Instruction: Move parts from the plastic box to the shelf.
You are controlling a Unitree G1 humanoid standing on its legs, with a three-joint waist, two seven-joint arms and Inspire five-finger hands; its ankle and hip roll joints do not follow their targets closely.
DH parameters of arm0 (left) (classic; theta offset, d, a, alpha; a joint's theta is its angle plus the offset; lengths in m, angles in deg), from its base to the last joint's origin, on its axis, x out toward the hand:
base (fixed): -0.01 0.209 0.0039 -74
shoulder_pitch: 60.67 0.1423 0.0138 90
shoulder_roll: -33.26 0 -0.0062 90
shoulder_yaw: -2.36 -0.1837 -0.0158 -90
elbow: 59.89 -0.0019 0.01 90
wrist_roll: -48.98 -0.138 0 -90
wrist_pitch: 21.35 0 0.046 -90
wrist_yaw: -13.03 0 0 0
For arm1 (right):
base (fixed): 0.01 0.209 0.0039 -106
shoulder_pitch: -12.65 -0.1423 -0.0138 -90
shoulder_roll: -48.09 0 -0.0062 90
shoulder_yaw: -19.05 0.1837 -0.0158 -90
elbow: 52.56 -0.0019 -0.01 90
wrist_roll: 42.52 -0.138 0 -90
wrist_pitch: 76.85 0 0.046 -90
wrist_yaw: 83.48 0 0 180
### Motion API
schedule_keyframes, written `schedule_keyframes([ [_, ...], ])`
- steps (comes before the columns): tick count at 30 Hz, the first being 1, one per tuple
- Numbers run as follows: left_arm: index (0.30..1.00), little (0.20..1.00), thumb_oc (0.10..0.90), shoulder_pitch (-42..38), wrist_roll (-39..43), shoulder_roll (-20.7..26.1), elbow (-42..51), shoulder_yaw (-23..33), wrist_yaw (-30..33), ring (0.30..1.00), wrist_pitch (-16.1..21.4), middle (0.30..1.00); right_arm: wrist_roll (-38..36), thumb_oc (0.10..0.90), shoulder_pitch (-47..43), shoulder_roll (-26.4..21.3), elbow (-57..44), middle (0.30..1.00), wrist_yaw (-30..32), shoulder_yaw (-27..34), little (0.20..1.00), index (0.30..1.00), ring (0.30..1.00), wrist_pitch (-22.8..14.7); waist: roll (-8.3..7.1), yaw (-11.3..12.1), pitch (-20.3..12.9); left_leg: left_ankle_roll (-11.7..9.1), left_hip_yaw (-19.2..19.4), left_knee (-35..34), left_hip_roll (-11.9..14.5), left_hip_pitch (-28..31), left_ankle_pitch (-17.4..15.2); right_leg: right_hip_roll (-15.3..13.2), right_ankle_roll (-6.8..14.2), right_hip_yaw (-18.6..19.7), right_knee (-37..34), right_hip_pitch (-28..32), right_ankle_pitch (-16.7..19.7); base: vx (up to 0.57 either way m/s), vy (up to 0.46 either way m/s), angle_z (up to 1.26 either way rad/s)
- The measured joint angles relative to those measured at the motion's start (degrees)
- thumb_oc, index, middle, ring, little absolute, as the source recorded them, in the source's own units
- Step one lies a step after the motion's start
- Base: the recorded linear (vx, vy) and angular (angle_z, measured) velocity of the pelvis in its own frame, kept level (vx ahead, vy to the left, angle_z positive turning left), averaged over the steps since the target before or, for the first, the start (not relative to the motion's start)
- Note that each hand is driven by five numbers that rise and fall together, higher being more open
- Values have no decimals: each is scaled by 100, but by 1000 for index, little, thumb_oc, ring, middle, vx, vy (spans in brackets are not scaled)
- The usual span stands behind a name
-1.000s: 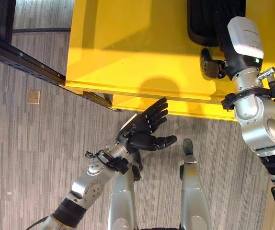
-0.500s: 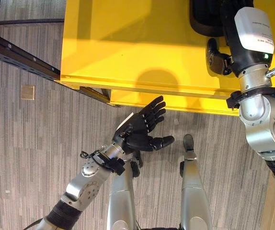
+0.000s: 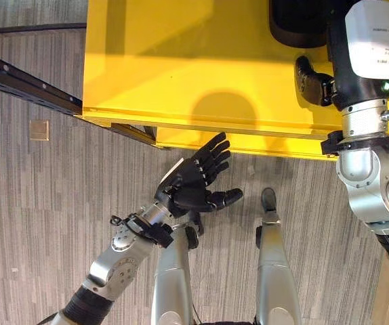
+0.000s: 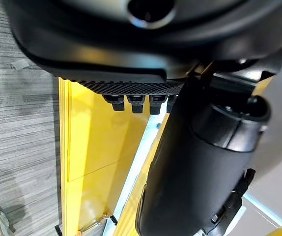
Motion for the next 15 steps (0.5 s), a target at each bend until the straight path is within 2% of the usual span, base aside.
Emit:
schedule_keyframes([
  [3,1000,1000,900,54,4,-2,24,-6,-33,1000,0,1000,0,900,9,0,-1,1000,179,63,1000,1000,1000,-204,125,-7,-5,10,47,-5,-35,25,-4,-47,1,29,21,-9,0,11,44,-1],
  [8,1000,1000,900,50,6,-2,130,-19,-127,1000,5,1000,-9,900,27,-1,-3,1000,322,63,1000,1000,1000,-416,151,-4,-2,17,51,-3,-55,36,8,-65,-1,31,72,-21,-2,11,23,1],
  [13,1000,1000,900,78,6,-3,129,-53,-135,1000,32,1000,-70,900,43,0,-3,1000,1038,69,1000,1000,1000,-722,176,-3,-4,28,81,-14,-84,73,14,-94,-1,59,86,-11,-2,21,36,0],
  [15,1000,1000,900,123,7,-4,129,-101,-134,1000,104,1000,-115,900,96,40,-14,1000,1307,176,1000,1000,1000,-976,191,9,-5,35,129,-65,-97,140,14,-102,-3,112,80,15,-4,15,26,-4],
])
